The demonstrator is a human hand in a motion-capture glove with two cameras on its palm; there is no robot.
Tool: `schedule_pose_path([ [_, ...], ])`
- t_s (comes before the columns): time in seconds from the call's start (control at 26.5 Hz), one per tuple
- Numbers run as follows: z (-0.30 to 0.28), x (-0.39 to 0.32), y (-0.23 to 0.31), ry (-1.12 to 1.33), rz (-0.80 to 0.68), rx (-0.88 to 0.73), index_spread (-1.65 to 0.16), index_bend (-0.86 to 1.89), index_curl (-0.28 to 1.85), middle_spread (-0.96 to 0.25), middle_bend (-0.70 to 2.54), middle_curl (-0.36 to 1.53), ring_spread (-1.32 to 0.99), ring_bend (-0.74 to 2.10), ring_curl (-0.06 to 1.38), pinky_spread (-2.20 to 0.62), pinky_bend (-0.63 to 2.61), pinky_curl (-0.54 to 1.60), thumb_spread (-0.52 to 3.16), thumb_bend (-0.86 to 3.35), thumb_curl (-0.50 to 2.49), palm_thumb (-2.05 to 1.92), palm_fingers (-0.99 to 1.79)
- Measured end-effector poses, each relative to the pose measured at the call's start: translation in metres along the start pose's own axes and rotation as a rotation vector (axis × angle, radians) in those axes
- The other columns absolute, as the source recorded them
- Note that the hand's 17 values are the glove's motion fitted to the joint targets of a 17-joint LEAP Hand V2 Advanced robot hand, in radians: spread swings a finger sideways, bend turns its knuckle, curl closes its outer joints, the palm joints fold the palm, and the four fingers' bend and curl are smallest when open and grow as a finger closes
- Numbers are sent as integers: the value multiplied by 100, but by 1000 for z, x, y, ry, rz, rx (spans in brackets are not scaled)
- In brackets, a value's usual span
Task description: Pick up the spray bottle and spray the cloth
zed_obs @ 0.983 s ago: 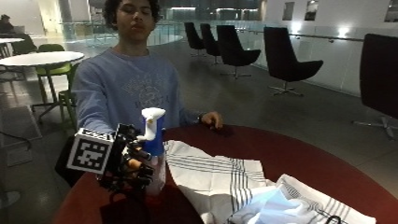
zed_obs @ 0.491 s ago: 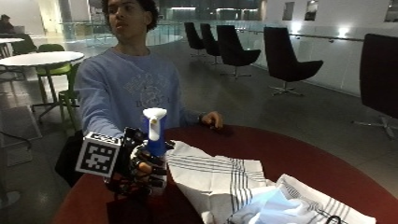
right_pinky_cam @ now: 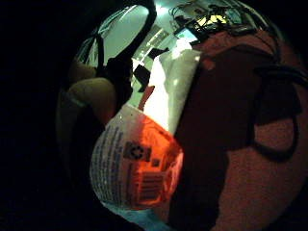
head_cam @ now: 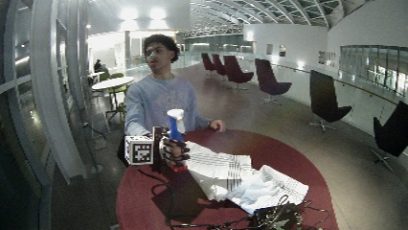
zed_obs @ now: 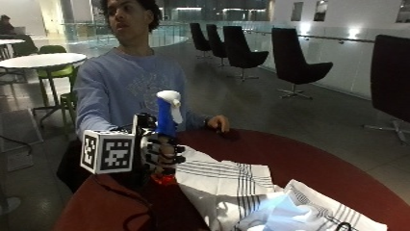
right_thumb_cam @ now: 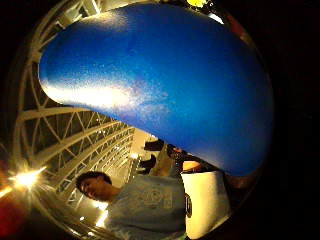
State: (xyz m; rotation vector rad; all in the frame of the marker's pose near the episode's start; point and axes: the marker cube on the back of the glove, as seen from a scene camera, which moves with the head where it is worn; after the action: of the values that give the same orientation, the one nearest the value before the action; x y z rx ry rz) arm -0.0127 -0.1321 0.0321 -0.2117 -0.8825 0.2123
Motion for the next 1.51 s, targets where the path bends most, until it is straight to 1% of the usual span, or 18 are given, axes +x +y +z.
schedule_pose_path([
  [0.23, 16, -12, -4, -35, -30, -163, -23, 15, 34, -9, 37, 43, -6, 53, 38, 22, 17, 26, 79, -1, 51, 91, 104],
  [0.42, 28, -20, -6, -64, -37, -260, -22, 14, 35, -9, 35, 43, -6, 53, 38, 21, 16, 26, 76, -2, 53, 92, 105],
  [0.57, 27, -26, -7, -84, -11, -319, -22, 13, 35, -9, 34, 44, -6, 52, 38, 21, 17, 26, 74, -3, 55, 91, 105],
  [0.79, 26, -25, -7, -161, 94, -393, -22, 13, 35, -9, 32, 44, -6, 51, 38, 19, 19, 28, 74, -3, 56, 90, 106],
  [1.02, 34, -21, 1, -161, 260, -485, -21, 12, 35, -8, 31, 45, -6, 51, 38, 18, 19, 29, 75, -3, 58, 89, 106],
  [1.25, 37, -14, -3, -137, 396, -493, -20, 12, 35, -8, 30, 46, -5, 50, 38, 20, 19, 29, 75, -3, 59, 89, 107],
  [1.51, 46, -9, -7, -165, 505, -474, -19, 13, 35, -8, 30, 46, -5, 49, 39, 22, 19, 30, 76, -3, 60, 89, 108],
])
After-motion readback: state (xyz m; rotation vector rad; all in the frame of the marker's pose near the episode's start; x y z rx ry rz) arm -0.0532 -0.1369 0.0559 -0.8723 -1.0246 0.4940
